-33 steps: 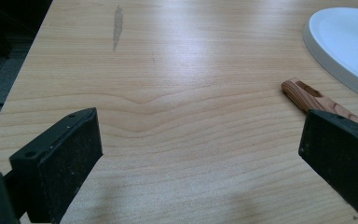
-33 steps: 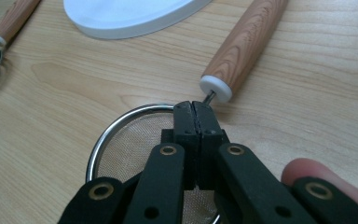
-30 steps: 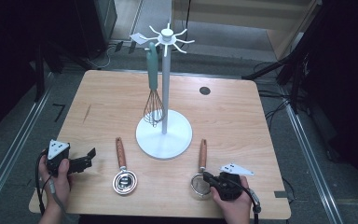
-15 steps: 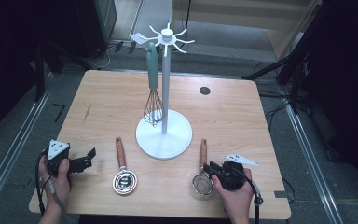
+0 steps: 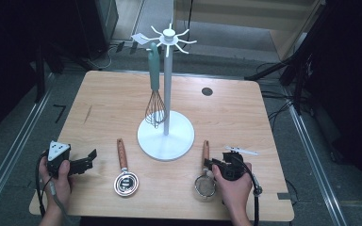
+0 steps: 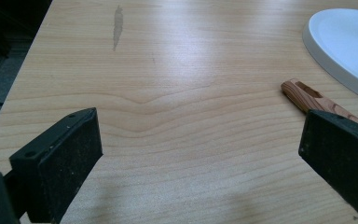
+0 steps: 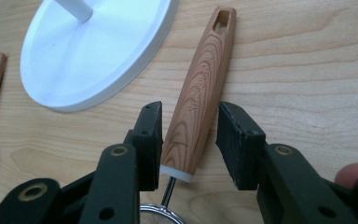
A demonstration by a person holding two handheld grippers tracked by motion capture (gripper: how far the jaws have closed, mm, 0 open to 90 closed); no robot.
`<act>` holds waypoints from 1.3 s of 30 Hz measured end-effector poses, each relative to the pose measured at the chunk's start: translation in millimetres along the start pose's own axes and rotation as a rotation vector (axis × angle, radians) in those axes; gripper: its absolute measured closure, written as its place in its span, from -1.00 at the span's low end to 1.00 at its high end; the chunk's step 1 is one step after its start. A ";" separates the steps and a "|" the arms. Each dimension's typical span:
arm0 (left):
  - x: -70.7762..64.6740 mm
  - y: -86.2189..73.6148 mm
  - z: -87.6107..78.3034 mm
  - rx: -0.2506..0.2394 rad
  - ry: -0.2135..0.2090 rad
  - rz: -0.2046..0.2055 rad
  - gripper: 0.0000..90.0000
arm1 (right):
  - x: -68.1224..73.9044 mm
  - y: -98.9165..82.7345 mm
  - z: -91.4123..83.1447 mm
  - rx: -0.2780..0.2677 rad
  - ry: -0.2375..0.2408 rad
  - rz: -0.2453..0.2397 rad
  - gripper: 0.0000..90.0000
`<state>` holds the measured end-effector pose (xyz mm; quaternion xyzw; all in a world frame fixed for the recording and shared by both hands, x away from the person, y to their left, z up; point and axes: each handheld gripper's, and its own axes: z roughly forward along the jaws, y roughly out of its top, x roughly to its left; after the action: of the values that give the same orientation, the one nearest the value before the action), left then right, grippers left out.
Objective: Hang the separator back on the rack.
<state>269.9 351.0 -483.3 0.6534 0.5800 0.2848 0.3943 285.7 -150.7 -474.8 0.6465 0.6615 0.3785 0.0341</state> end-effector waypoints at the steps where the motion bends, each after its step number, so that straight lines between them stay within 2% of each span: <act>1: 0.0 0.0 0.0 0.000 0.000 0.000 -1.00 | 0.4 0.8 0.8 0.003 -0.006 0.009 0.37; 11: 0.0 0.0 -0.1 -0.001 0.001 0.000 -1.00 | 2.7 9.7 11.8 0.069 -0.033 0.070 0.36; 25: 0.0 0.0 -0.1 -0.001 0.001 0.001 -1.00 | 9.5 10.6 22.1 0.114 -0.064 0.063 0.34; 29: 0.0 0.0 -0.1 -0.002 0.001 0.000 -1.00 | 12.5 10.1 23.4 0.110 -0.078 0.057 0.35; 34: 0.1 0.0 -0.2 -0.001 0.000 0.000 -1.00 | 18.0 8.5 24.4 0.109 -0.120 0.002 0.37; 39: 0.0 -0.1 -0.2 -0.002 0.000 0.000 -1.00 | 20.5 8.7 24.6 0.122 -0.145 -0.024 0.53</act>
<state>269.8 351.1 -483.2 0.6529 0.5799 0.2855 0.3950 302.7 -122.4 -478.5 0.6650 0.6870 0.2892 0.0469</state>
